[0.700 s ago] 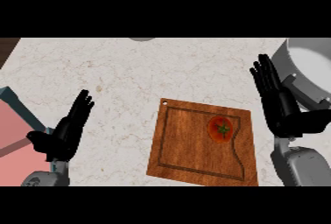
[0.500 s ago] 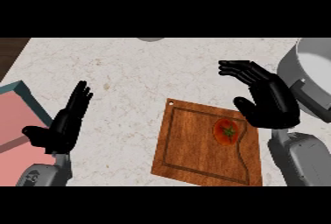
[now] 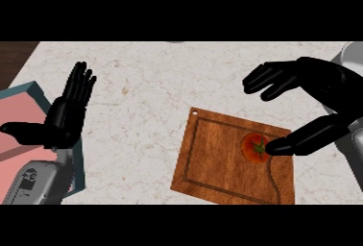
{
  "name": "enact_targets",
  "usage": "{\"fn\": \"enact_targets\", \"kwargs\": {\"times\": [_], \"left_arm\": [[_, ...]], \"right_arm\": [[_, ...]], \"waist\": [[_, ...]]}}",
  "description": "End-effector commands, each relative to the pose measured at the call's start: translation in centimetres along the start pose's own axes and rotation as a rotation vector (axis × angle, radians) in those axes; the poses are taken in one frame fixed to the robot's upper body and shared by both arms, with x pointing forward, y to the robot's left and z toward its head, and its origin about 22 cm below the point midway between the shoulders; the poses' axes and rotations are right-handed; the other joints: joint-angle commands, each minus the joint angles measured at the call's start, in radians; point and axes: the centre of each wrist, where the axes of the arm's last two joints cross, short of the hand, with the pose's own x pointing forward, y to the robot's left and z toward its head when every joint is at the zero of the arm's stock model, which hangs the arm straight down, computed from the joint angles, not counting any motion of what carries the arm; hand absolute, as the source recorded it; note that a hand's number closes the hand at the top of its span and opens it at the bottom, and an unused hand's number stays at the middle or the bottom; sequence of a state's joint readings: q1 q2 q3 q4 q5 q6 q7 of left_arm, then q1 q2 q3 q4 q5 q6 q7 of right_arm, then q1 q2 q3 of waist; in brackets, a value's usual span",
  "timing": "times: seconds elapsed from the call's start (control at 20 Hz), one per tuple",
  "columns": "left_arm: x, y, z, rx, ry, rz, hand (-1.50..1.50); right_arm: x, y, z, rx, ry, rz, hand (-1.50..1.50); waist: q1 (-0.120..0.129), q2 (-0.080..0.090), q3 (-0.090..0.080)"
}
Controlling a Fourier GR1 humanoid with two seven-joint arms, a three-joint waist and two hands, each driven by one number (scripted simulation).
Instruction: Pick the tomato from the cutting board and place it in the pot
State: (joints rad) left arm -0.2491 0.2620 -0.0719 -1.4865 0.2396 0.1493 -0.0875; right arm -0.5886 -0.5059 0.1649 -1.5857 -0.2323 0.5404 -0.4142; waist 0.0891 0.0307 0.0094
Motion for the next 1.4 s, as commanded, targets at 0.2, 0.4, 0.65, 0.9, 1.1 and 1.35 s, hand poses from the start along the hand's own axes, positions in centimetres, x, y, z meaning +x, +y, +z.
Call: {"fn": "enact_targets", "kwargs": {"times": [0.2,0.4,0.65,0.9,1.1,1.35], "left_arm": [[2.6,0.5,-2.1,0.024,-0.031,-0.003,0.0],[1.4,-0.7,-1.5,0.037,-0.024,-0.02,0.0],[2.3,0.4,-1.8,0.036,0.003,-0.012,0.0],[1.4,1.1,-1.1,0.075,0.007,-0.016,0.0],[1.6,1.4,-1.9,0.065,0.017,-0.026,0.0],[2.9,2.7,-2.3,0.094,0.017,-0.027,0.0]], "right_arm": [[2.2,-4.4,1.9,0.307,-0.188,0.098,-1.5],[2.8,-4.9,2.1,0.44,-0.101,0.262,-1.5],[1.6,-3.1,2.7,0.609,-0.093,0.411,-1.5],[-0.7,-3.6,5.3,0.683,-0.054,0.485,-1.5],[-3.5,-3.2,4.6,0.723,0.005,0.518,-1.5],[-5.8,0.6,4.2,0.786,0.025,0.503,-1.5]], "waist": [[-0.025,0.001,0.001],[-0.022,0.0,-0.003],[-0.033,-0.015,-0.006],[-0.045,-0.018,-0.008],[-0.047,-0.019,-0.009],[-0.071,-0.027,-0.009]]}}
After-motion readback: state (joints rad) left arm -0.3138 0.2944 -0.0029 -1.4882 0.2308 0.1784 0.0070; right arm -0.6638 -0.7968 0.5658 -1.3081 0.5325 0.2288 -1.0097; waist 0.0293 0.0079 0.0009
